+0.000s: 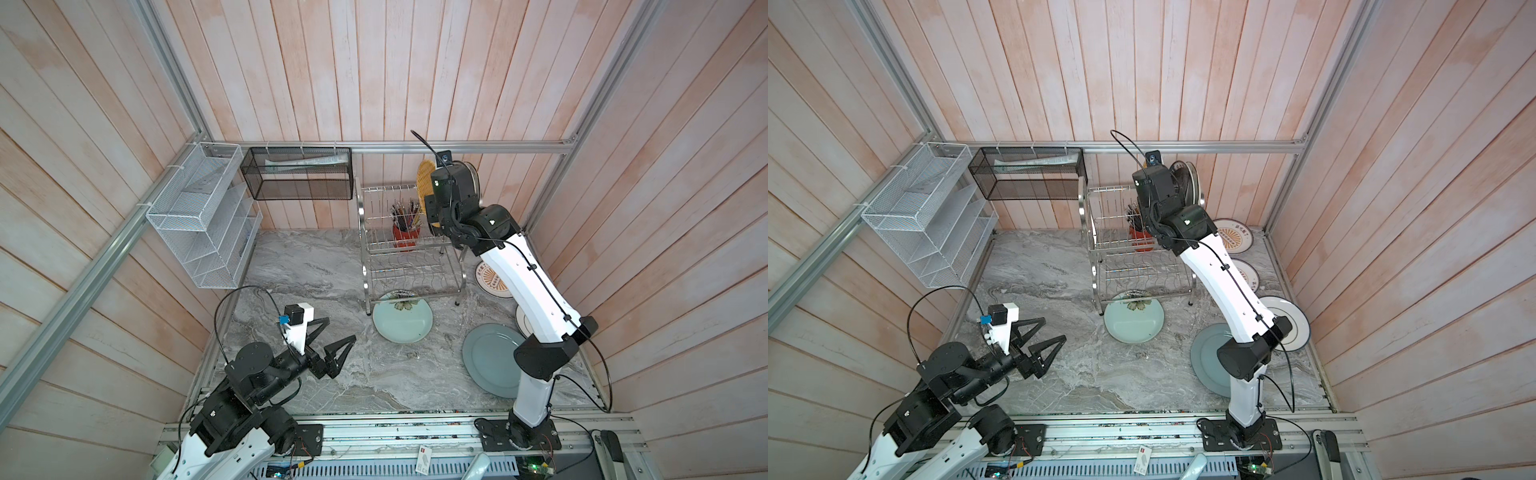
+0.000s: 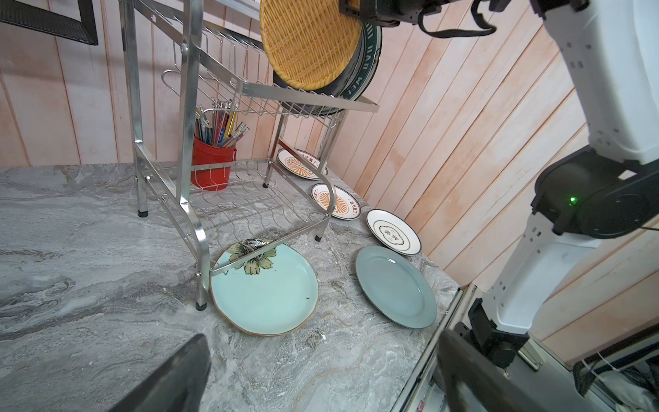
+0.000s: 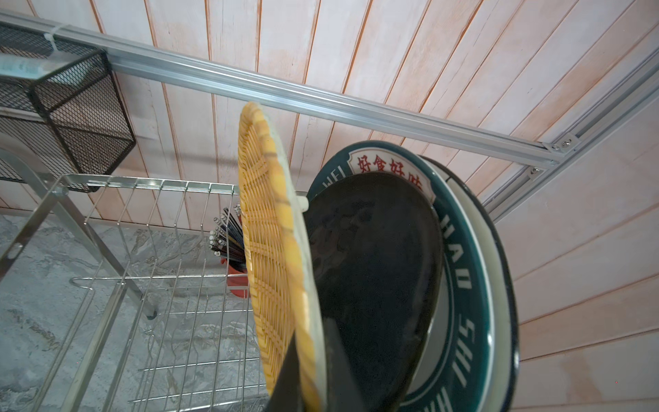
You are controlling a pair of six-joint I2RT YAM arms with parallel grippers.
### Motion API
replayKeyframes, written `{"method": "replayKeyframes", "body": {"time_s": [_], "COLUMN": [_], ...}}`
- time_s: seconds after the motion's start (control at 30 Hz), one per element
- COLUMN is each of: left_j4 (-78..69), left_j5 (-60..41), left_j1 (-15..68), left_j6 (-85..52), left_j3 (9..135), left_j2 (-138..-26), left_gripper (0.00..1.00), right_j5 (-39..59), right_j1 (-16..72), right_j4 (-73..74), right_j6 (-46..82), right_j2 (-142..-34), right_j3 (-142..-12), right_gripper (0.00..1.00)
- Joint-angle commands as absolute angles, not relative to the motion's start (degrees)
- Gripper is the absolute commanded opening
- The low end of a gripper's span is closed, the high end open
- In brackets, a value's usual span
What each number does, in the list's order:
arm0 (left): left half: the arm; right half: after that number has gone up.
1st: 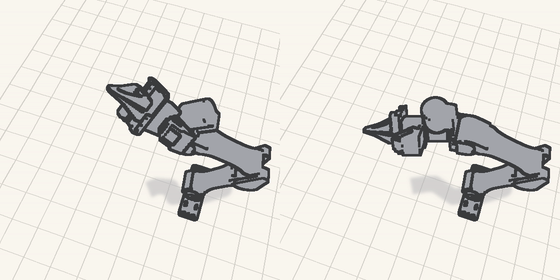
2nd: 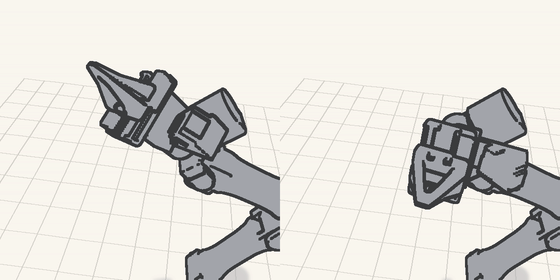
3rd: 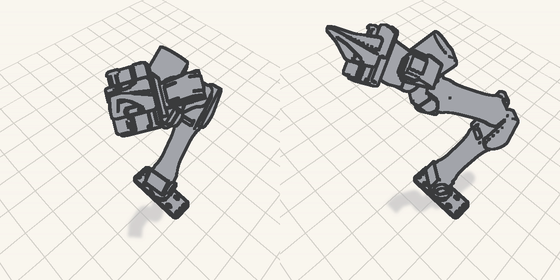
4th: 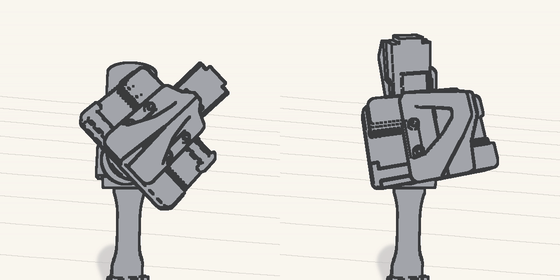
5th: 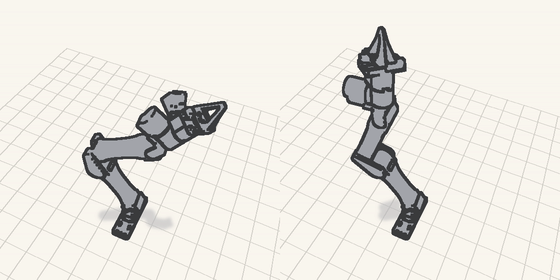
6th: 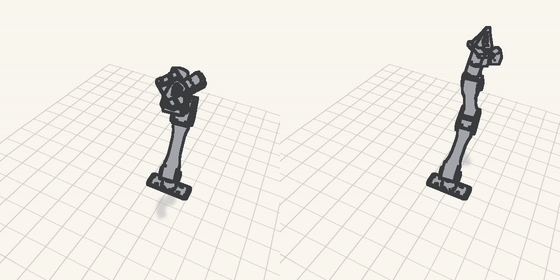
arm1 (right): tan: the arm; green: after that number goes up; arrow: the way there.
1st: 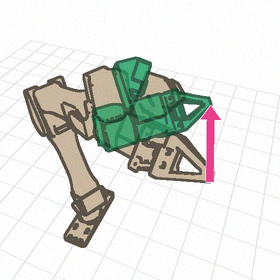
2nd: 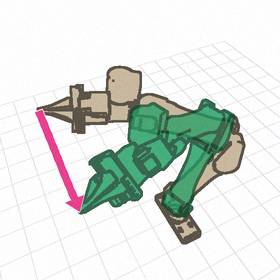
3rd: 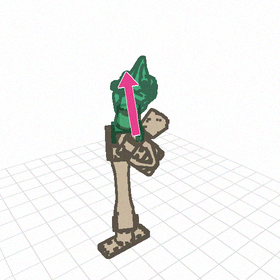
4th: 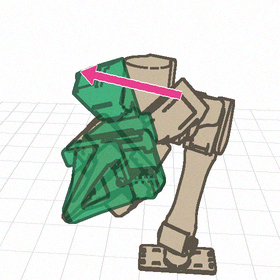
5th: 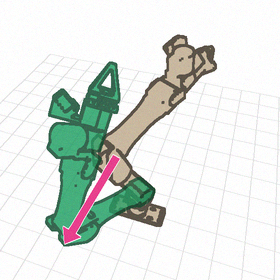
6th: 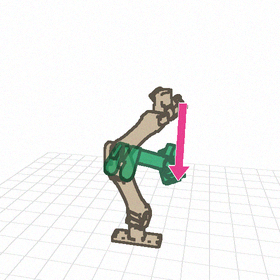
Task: Load the plates into the dish rack
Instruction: 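Lift the bamboo tray with the right gripper up to the rack's upper tier, then lower the bamboo tray into the upper slots beside the dark plates with the right gripper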
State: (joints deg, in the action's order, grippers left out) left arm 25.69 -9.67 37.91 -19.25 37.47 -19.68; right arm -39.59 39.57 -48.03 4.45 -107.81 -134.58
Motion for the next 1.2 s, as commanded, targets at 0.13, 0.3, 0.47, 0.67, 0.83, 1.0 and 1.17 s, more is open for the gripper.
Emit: {"method": "replayKeyframes", "body": {"time_s": [0.13, 0.3, 0.47, 0.67, 0.83, 1.0, 1.17], "left_j4": [24.2, 24.2, 24.26, 24.17, 24.24, 24.15, 24.13], "left_j5": [-10.9, -11.07, -11.07, -11.33, -11.42, -11.6, -11.77], "left_j1": [37.77, 37.74, 37.7, 37.68, 37.66, 37.75, 37.71], "left_j6": [-18.95, -18.98, -18.98, -18.94, -18.85, -18.9, -18.88], "left_j3": [36.65, 36.65, 36.65, 36.76, 36.78, 36.74, 36.78], "left_j2": [-18.96, -19.02, -19.03, -19.05, -18.94, -18.89, -18.64], "left_gripper": [1.0, 1.0, 1.0, 1.0, 1.0, 1.0, 1.0], "right_j5": [-40.22, -39.55, -38.44, -38.37, -39.14, -40.62, -41.58], "right_j1": [37.91, 37.45, 37.44, 38.01, 38.54, 39.53, 40.34], "right_j4": [-43.85, -44.04, -46.29, -46.84, -49.18, -51.1, -52.42], "right_j6": [4.84, 6.09, 8.36, 10.43, 12.22, 13.84, 14.65], "right_j2": [-108.27, -109.02, -110.78, -111.21, -112.15, -111.71, -110.79], "right_j3": [-133.15, -133.06, -135.14, -135.1, -136.26, -136.14, -135.15], "right_gripper": [0.0, 0.0, 0.0, 0.0, 0.0, 0.0, 0.0]}}
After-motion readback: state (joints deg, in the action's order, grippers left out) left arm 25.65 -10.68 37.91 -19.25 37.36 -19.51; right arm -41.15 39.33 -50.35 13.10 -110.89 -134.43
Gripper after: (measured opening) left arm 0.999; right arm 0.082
